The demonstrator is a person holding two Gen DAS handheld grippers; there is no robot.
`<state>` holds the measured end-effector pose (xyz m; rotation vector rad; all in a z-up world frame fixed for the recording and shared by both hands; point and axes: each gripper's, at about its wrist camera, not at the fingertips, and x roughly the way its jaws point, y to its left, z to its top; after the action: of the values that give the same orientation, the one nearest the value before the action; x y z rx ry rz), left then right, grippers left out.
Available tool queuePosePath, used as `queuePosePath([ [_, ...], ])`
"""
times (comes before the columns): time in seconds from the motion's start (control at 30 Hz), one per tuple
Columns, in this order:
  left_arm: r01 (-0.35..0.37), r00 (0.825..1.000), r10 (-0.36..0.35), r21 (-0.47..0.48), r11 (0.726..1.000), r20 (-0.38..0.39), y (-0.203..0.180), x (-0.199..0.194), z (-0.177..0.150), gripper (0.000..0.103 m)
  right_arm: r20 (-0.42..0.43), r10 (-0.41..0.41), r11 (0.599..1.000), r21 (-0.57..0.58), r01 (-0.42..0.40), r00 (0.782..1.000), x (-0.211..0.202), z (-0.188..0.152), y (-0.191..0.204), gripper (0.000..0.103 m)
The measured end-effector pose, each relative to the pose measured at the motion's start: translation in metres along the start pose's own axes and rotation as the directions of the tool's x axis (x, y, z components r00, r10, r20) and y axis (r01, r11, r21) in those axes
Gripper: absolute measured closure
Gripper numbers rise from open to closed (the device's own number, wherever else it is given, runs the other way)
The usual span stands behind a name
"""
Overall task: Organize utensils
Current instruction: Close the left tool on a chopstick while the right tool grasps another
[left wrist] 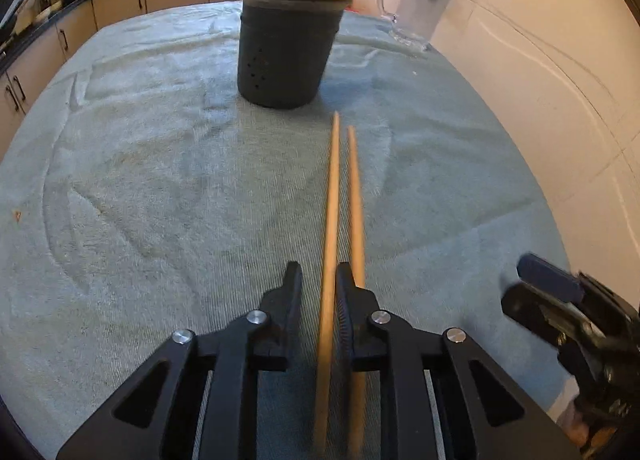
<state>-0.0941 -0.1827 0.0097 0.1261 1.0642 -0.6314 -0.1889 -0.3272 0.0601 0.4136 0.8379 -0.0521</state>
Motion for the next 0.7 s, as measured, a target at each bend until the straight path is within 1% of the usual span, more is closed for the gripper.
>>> queuePosePath([
  [0.07, -0.023, 1.0, 0.023, 0.018, 1.0, 0.002, -0.005, 0.002, 0.002, 0.086, -0.004, -0.001, 1.0, 0.005, 0.001, 1.0, 0.001, 0.0, 0.0, 0.042],
  [0.1, -0.045, 0.999, 0.045, 0.039, 0.998, 0.008, -0.01, 0.003, 0.001, 0.086, -0.005, -0.001, 1.0, 0.006, 0.002, 1.0, 0.002, 0.0, -0.001, 0.042],
  [0.13, -0.057, 0.998, 0.057, 0.048, 0.997, 0.011, -0.012, 0.004, 0.001, 0.088, -0.006, -0.002, 1.0, 0.005, 0.002, 1.0, 0.003, 0.0, -0.001, 0.042],
  [0.17, -0.071, 0.997, 0.071, 0.043, 0.997, 0.014, -0.012, 0.004, 0.002, 0.095, -0.008, -0.004, 1.0, 0.004, 0.004, 1.0, 0.003, 0.0, -0.001, 0.042],
  [0.2, -0.08, 0.997, 0.08, 0.022, 0.997, 0.015, -0.01, 0.004, 0.002, 0.096, -0.01, -0.003, 1.0, 0.004, 0.003, 1.0, 0.004, 0.0, -0.001, 0.042],
  [0.27, -0.028, 1.0, 0.028, -0.042, 0.999, -0.001, 0.004, 0.001, 0.001, 0.097, -0.018, 0.003, 1.0, -0.002, -0.003, 1.0, 0.006, -0.001, 0.0, 0.042],
  [0.37, 0.016, 0.999, -0.02, -0.141, 0.99, -0.027, 0.029, -0.008, -0.007, 0.097, -0.035, 0.014, 0.999, -0.032, -0.016, 0.999, 0.009, -0.002, 0.008, 0.042],
  [0.43, 0.086, 0.995, -0.098, -0.248, 0.965, -0.035, 0.053, -0.017, -0.021, 0.097, -0.057, 0.031, 0.998, -0.058, -0.035, 0.998, 0.014, -0.002, 0.016, 0.042],
  [0.47, 0.133, 0.988, -0.15, -0.298, 0.945, -0.035, 0.063, -0.021, -0.029, 0.097, -0.071, 0.04, 0.996, -0.075, -0.045, 0.997, 0.017, -0.002, 0.02, 0.042],
  [0.5, 0.162, 0.983, -0.182, -0.327, 0.931, -0.031, 0.07, -0.023, -0.035, 0.097, -0.083, 0.047, 0.994, -0.094, -0.055, 0.995, 0.022, -0.003, 0.026, 0.042],
  [0.6, 0.205, 0.975, -0.222, -0.363, 0.909, -0.005, 0.079, -0.028, -0.048, 0.095, -0.114, 0.047, 0.988, -0.144, -0.064, 0.992, 0.038, -0.001, 0.044, 0.042],
  [0.7, 0.214, 0.975, -0.224, -0.365, 0.906, 0.015, 0.079, -0.029, -0.052, 0.095, -0.147, 0.036, 0.981, -0.181, -0.063, 0.988, 0.061, 0.002, 0.061, 0.042],
])
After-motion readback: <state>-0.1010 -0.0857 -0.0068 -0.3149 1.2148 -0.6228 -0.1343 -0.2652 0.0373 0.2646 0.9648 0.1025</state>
